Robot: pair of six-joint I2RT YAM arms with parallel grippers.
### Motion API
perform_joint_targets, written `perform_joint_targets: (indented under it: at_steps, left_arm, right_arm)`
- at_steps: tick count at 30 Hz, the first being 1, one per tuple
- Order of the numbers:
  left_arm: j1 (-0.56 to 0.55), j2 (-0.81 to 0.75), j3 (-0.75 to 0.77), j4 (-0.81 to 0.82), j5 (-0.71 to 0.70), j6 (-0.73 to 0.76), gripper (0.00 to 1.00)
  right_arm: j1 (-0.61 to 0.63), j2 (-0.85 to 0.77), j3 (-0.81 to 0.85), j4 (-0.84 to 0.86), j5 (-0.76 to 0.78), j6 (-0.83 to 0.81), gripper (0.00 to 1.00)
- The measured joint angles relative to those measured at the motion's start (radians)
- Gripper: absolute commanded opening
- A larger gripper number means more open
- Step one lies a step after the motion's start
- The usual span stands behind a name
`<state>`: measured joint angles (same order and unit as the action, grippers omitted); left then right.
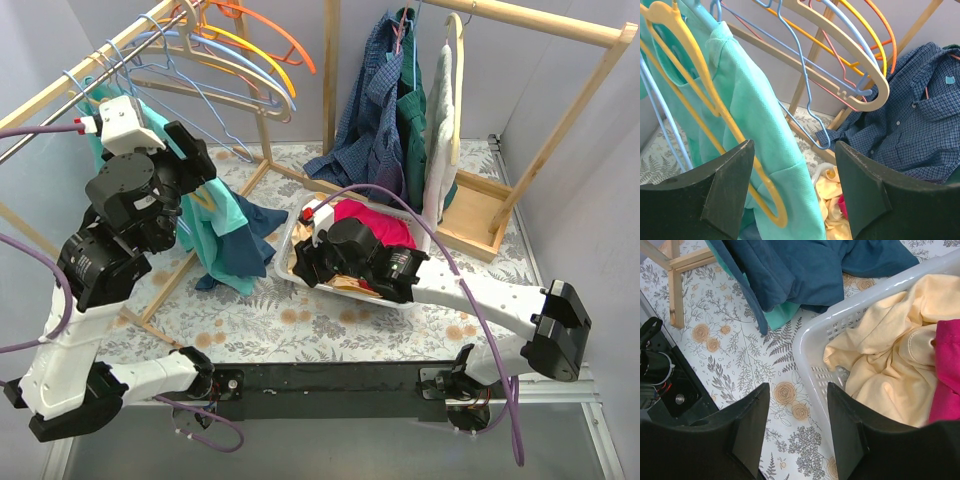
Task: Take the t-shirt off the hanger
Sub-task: Pick up the hanger from the clothesline.
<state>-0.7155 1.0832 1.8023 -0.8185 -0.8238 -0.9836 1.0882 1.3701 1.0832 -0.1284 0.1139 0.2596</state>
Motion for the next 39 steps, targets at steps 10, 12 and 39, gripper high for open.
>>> perform_joint_targets:
  at_steps: [10,12,39]
  left_arm:
    - [0.000,0.054,0.008,-0.093,-0.008,-0.081,0.53]
    - [0.000,0.072,0.016,-0.117,-0.010,-0.093,0.42]
    - [0.003,0.050,0.109,-0.254,-0.051,-0.137,0.00]
  right_arm:
    - [0.005,0.001,0.000,-0.001,0.000,0.000,0.57]
    - [0.005,0.001,0.000,0.000,0.000,0.001,0.57]
    - [0.006,-0.008,-0.019,0.005,0.011,0.003,0.55]
